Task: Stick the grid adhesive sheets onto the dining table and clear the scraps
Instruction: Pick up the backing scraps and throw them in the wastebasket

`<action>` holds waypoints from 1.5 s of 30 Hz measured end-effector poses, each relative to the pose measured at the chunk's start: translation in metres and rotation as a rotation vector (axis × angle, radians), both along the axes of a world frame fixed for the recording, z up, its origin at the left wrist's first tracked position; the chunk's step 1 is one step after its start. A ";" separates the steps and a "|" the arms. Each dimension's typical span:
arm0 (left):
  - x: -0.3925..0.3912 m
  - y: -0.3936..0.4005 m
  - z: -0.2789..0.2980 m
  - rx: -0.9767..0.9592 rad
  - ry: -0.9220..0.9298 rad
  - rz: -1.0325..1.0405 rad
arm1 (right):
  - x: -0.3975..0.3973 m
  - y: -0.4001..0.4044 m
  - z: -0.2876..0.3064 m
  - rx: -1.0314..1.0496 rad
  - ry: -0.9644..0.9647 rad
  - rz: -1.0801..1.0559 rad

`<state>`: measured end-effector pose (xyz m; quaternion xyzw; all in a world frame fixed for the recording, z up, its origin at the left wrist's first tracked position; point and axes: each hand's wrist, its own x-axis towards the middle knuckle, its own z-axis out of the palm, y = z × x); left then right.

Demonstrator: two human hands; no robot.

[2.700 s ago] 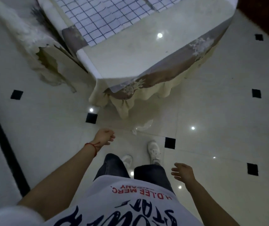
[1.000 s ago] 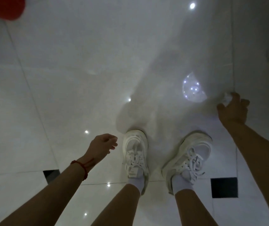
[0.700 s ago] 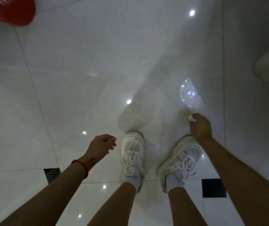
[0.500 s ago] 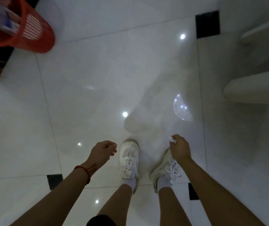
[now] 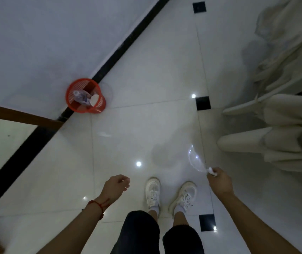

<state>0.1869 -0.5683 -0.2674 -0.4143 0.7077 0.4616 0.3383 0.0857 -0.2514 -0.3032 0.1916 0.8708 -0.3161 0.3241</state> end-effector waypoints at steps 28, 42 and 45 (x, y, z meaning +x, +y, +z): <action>-0.210 -0.041 0.156 0.014 0.078 0.231 | -0.171 -0.010 0.164 -0.107 0.027 -0.312; -0.415 -0.147 0.149 -0.019 -0.009 0.338 | -0.438 -0.090 0.168 -0.198 0.055 -0.471; -0.485 -0.167 0.155 -0.001 0.000 0.289 | -0.469 -0.103 0.171 -0.184 0.023 -0.519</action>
